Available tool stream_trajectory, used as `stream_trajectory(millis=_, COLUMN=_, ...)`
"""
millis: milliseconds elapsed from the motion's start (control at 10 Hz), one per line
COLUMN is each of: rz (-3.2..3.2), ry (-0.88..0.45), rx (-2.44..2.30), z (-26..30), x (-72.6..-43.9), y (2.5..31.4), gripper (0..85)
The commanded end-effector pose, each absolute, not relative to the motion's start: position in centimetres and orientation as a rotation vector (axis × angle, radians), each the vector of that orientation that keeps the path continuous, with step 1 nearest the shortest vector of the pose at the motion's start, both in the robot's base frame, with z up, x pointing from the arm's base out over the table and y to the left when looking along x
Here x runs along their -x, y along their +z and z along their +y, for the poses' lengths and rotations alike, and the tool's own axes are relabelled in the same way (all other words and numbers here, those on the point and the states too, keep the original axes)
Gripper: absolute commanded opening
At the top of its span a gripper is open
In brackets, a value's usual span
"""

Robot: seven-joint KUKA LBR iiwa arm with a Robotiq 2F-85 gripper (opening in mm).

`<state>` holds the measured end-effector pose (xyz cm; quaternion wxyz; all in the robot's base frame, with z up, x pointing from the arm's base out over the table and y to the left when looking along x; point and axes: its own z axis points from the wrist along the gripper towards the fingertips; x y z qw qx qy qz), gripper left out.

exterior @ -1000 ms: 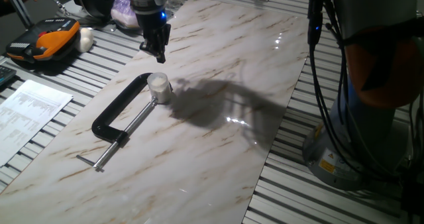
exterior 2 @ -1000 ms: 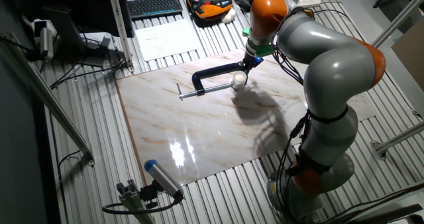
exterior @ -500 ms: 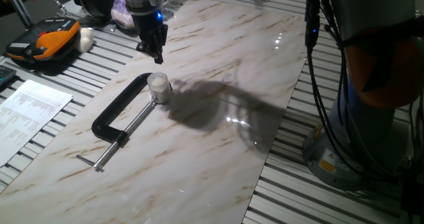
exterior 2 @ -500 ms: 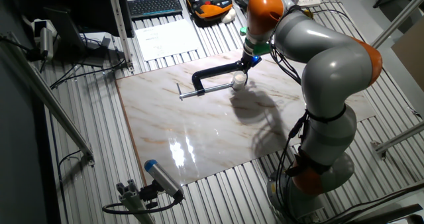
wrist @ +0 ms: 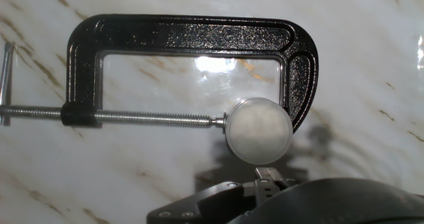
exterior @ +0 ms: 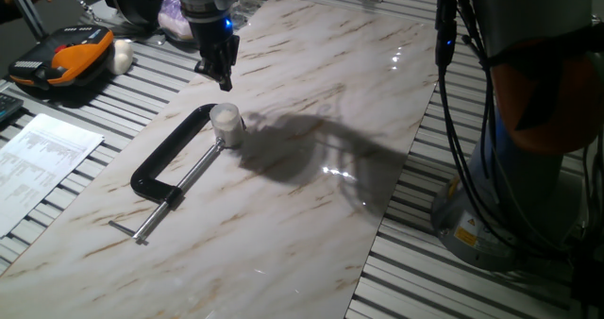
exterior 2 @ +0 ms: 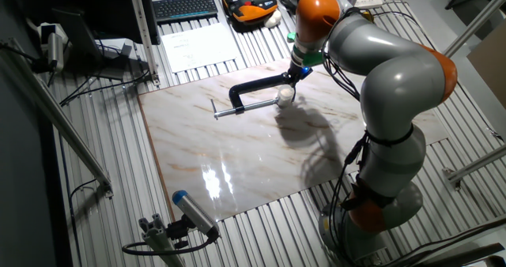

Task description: Unscrew the lid from the jar

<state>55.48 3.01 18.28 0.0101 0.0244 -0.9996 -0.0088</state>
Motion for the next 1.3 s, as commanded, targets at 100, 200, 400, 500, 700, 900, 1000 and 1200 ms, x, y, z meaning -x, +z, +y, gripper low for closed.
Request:
stream_trajectory(millis=100, rz=-3.12, ry=-0.021, rx=-0.065, z=3.25, x=-55.57, y=18.61, gripper=0.0)
stream_trajectory(millis=200, rz=-3.12, ry=-0.018, rx=-0.061, z=3.37, x=-55.6, y=18.71, gripper=0.0)
stream_trajectory(millis=400, rz=-3.117, ry=-0.018, rx=-0.06, z=3.54, x=-55.58, y=18.72, gripper=0.0)
stream_trajectory(millis=500, rz=-3.114, ry=-0.018, rx=-0.063, z=3.54, x=-55.59, y=18.74, gripper=0.0)
stream_trajectory(millis=700, rz=-3.108, ry=-0.023, rx=-0.065, z=3.6, x=-55.6, y=18.76, gripper=0.0)
stream_trajectory(millis=900, rz=-3.109, ry=-0.023, rx=-0.065, z=3.68, x=-55.59, y=18.69, gripper=0.0)
stream_trajectory(millis=1000, rz=-3.109, ry=-0.028, rx=-0.065, z=3.75, x=-55.59, y=18.73, gripper=0.0)
stream_trajectory(millis=1200, rz=-3.108, ry=-0.032, rx=-0.065, z=3.78, x=-55.59, y=18.78, gripper=0.0)
